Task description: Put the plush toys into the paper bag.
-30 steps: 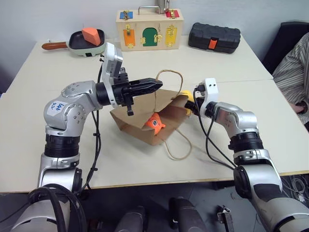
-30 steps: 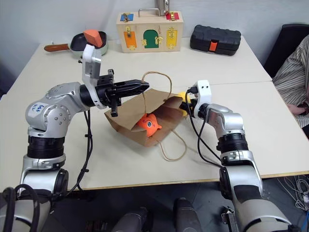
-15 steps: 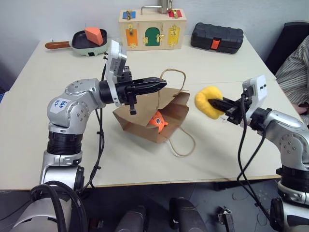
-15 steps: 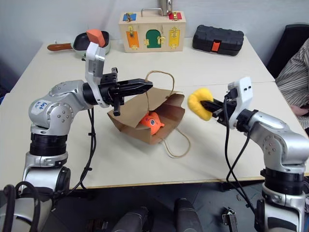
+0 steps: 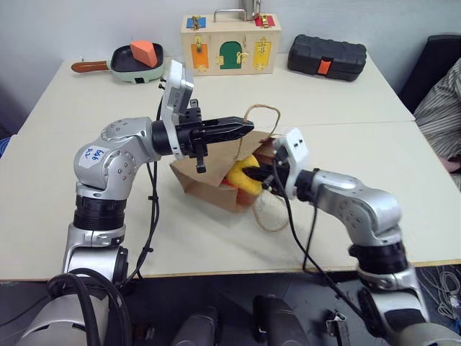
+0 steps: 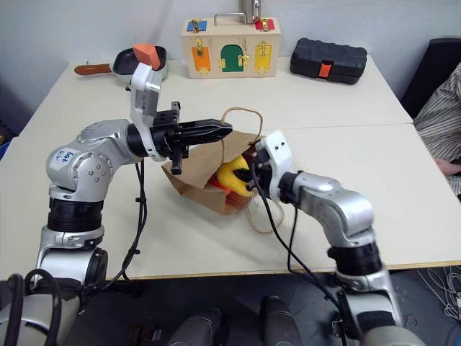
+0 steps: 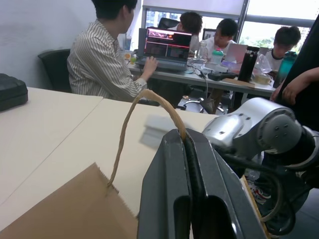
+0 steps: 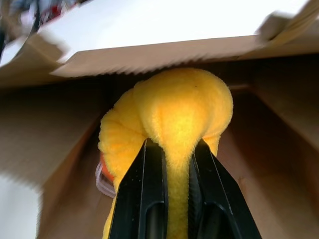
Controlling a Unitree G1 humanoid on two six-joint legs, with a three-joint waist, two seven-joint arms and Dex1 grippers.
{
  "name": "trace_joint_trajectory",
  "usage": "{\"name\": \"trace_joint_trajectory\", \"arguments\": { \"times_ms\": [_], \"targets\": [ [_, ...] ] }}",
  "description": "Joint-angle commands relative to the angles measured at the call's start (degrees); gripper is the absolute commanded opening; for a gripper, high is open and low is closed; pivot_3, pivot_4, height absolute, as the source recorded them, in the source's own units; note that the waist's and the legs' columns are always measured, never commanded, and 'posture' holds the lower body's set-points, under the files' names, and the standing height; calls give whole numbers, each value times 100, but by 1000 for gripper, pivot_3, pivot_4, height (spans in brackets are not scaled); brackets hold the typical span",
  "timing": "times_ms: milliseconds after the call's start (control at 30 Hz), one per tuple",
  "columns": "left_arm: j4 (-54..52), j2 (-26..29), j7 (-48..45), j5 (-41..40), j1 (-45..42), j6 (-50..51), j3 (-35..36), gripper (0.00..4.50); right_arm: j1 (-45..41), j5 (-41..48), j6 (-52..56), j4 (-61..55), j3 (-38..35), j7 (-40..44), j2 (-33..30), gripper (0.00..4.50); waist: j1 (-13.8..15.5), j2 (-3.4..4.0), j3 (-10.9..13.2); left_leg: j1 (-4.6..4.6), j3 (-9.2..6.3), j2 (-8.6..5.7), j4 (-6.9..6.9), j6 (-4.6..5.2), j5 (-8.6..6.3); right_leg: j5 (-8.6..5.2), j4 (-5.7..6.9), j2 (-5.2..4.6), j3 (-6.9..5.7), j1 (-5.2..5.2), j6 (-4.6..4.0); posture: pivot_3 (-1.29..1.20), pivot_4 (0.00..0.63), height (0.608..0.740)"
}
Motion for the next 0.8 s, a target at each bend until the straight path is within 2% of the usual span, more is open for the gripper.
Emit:
{"name": "trace_joint_trajectory", "arguments": {
  "times_ms": [33,167,367,433,467,567,600,733,800],
  "targets": [
    [-308,45,-29,-153,-17,16,77,0,-439,178,-46,557,-614,-388,378,68,1,0,0,0,-2,0,-1,0,0,0,2,0,-2,-1,0,0,150,740],
    [-402,20,48,-198,31,55,95,0,-606,-318,-368,1108,-303,-503,594,68,-13,1,0,0,-7,0,-4,0,0,1,8,-1,-11,-5,-2,0,150,740],
    [-436,1,143,-199,35,41,137,0,-634,-1118,-1398,1823,179,-507,882,68,-151,2,-1,0,-7,0,-6,0,0,1,20,-2,-11,-10,-2,0,150,740],
    [-436,20,165,-203,32,44,161,0,-601,-1225,-1552,1888,223,-441,881,798,-162,2,-1,1,-7,0,-6,-1,0,1,21,-2,-11,-12,-2,0,150,740],
    [-426,30,166,-192,34,30,164,0,-561,-1252,-1581,1875,250,-363,861,1011,-168,2,-1,0,-6,0,-6,-1,0,1,22,-2,-11,-14,-2,0,150,740],
    [-374,55,166,-152,31,-17,174,0,-405,-1232,-1479,1620,334,-117,742,2180,-181,2,-1,0,-3,1,-6,-2,0,1,35,-2,-9,-27,-2,0,150,740],
    [-335,61,186,-136,33,-29,192,0,-306,-1180,-1367,1374,348,-41,668,2411,-181,2,-1,-1,-3,1,-6,-2,0,1,36,-2,-9,-29,-2,0,150,740],
    [-198,86,207,-56,47,-116,206,0,106,-892,-783,207,258,175,247,3926,-164,2,-1,-6,-2,0,0,-2,0,1,40,-3,-7,-40,-2,0,150,740],
    [-159,96,201,-39,44,-143,201,0,365,-641,-384,-528,176,352,-101,4462,-137,2,-1,-8,-3,0,1,-2,0,1,38,-4,-6,-41,-2,0,150,740]
  ]
}}
